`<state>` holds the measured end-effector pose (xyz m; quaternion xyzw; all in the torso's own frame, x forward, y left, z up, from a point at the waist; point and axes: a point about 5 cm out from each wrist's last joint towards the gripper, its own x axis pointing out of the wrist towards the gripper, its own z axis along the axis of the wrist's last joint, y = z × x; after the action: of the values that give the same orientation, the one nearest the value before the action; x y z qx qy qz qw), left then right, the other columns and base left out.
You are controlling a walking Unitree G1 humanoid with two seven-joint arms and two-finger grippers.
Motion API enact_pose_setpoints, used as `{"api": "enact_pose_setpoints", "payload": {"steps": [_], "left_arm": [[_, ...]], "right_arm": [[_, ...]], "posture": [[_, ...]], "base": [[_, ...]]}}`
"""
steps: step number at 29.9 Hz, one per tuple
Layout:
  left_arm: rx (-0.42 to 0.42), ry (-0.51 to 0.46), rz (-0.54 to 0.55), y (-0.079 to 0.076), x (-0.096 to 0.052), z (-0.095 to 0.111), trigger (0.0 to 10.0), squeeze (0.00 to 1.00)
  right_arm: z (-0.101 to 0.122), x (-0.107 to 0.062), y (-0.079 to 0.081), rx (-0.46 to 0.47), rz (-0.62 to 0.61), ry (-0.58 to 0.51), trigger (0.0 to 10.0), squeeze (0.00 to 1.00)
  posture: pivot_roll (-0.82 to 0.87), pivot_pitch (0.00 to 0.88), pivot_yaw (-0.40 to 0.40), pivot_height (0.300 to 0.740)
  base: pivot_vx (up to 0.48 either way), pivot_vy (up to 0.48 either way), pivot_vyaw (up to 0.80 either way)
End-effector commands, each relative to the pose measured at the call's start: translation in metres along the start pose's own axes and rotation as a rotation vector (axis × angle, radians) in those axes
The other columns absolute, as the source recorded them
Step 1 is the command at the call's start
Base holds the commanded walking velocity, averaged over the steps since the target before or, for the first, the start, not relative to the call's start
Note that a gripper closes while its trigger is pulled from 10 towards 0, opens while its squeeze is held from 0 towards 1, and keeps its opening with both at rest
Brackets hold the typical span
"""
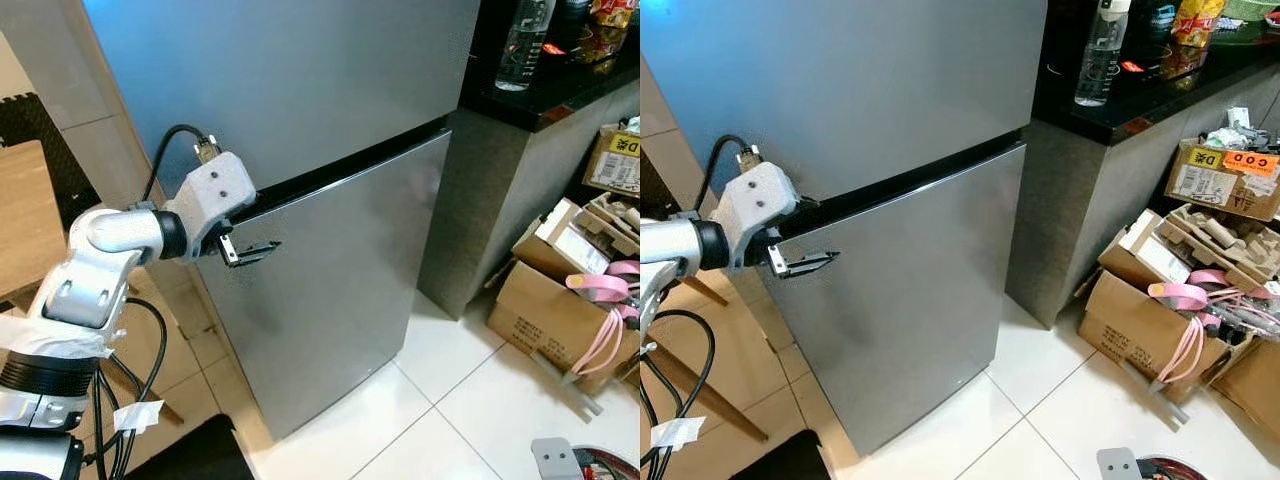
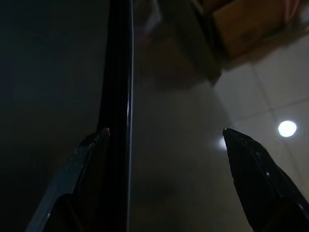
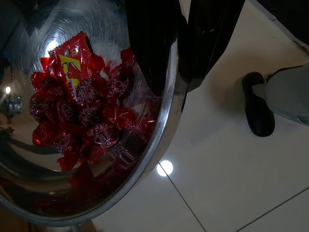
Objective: Restocking fridge
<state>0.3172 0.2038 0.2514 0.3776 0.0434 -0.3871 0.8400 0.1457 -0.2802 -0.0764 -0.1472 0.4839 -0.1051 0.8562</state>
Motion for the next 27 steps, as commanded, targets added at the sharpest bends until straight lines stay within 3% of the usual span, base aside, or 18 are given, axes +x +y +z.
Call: {"api": "enact_pose_setpoints", "payload": {"steps": [1, 2, 3, 9, 18, 22, 27], "left_arm": [[0.067, 0.129, 0.042, 0.008, -0.007, -0.01, 10.0, 0.0], [0.067, 0.129, 0.042, 0.008, -0.007, -0.01, 10.0, 0.0], [0.1, 0.202, 0.08, 0.012, -0.009, -0.017, 10.0, 0.0], [0.123, 0.273, 0.128, 0.02, -0.012, -0.025, 10.0, 0.0], [0.103, 0.323, 0.115, 0.014, -0.003, -0.037, 10.0, 0.0], [0.029, 0.366, 0.065, -0.001, 0.012, -0.053, 10.0, 0.0], [0.008, 0.371, 0.054, -0.005, 0.018, -0.057, 10.0, 0.0]], "right_arm": [[0.001, 0.0, 0.0, 0.009, -0.004, -0.003, 10.0, 0.0], [0.001, 0.0, 0.0, 0.009, -0.004, -0.003, 10.0, 0.0], [0.0, 0.0, 0.0, 0.01, -0.004, -0.002, 10.0, 0.0], [0.0, 0.0, 0.0, 0.011, -0.004, -0.002, 10.0, 0.0], [0.0, 0.0, 0.001, 0.012, -0.003, -0.002, 10.0, 0.0], [0.0, 0.0, 0.001, 0.011, -0.004, -0.001, 10.0, 0.0], [0.0, 0.0, 0.001, 0.01, -0.004, -0.001, 10.0, 0.0]], "posture": [[-0.1, 0.0, 0.027, 0.74], [-0.1, 0.0, 0.027, 0.74], [-0.1, 0.0, 0.027, 0.74], [-0.1, 0.0, 0.028, 0.74], [-0.1, 0.0, 0.028, 0.74], [-0.1, 0.0, 0.027, 0.74], [-0.1, 0.0, 0.028, 0.74]], "base": [[0.0, 0.0, 0.0], [0.0, 0.0, 0.0], [0.0, 0.0, 0.0], [0.0, 0.0, 0.0], [0.0, 0.0, 0.0], [0.0, 0.0, 0.0], [0.0, 0.0, 0.0]]}}
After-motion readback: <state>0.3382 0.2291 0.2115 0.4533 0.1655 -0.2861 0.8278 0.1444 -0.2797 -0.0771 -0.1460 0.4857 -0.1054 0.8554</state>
